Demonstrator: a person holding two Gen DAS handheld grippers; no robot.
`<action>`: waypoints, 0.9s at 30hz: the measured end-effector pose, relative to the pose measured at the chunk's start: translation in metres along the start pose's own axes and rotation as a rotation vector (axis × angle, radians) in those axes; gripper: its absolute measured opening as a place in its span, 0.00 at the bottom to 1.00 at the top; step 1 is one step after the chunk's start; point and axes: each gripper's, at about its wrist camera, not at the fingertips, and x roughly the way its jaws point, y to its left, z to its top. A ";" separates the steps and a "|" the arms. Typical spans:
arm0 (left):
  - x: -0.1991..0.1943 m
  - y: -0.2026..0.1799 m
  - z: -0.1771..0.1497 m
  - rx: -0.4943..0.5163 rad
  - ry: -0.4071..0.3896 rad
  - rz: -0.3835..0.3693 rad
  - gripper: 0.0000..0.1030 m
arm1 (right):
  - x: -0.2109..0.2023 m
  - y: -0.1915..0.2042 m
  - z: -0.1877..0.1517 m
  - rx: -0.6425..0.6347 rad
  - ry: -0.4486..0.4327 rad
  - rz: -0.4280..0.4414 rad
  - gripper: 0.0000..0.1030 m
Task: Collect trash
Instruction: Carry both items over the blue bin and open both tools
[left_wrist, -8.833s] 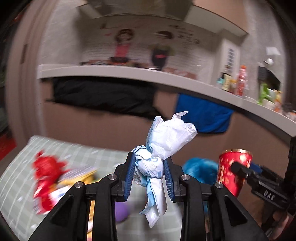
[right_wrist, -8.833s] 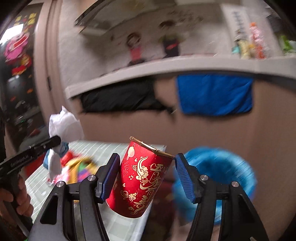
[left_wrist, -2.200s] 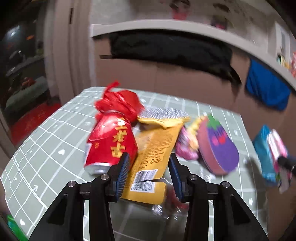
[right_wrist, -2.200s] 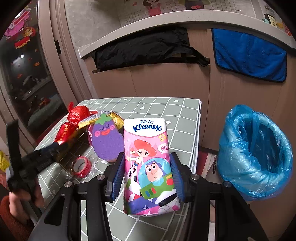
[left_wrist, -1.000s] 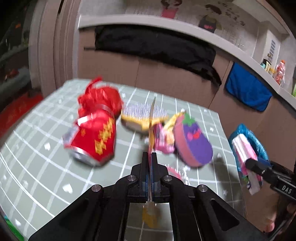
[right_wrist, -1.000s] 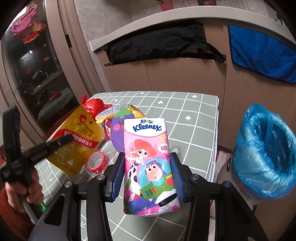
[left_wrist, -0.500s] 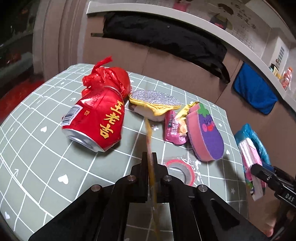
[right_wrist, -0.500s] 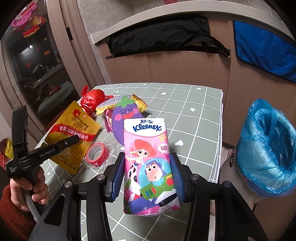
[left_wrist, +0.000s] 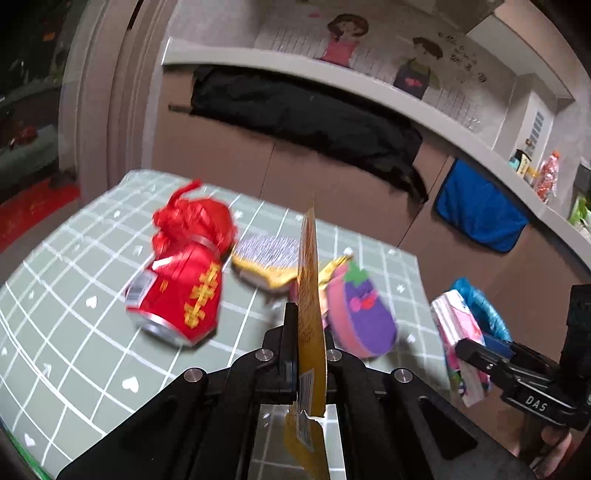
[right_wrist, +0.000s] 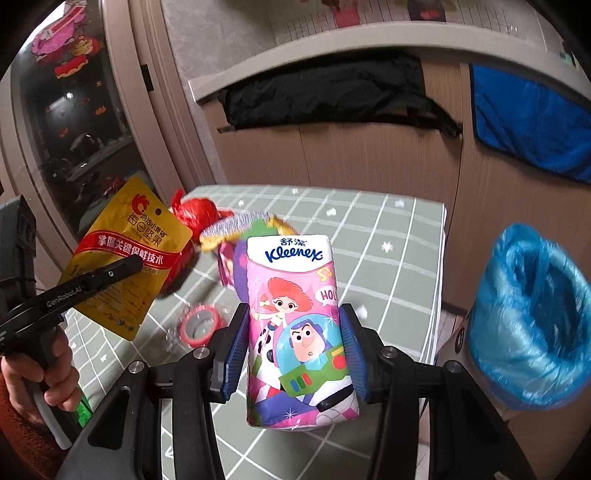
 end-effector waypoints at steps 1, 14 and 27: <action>-0.003 -0.006 0.005 0.010 -0.017 -0.005 0.00 | -0.002 0.000 0.003 -0.004 -0.012 -0.001 0.43; 0.035 -0.171 0.045 0.206 -0.092 -0.196 0.00 | -0.086 -0.098 0.043 0.054 -0.245 -0.198 0.41; 0.128 -0.322 0.007 0.327 -0.022 -0.341 0.00 | -0.137 -0.241 0.015 0.236 -0.309 -0.457 0.41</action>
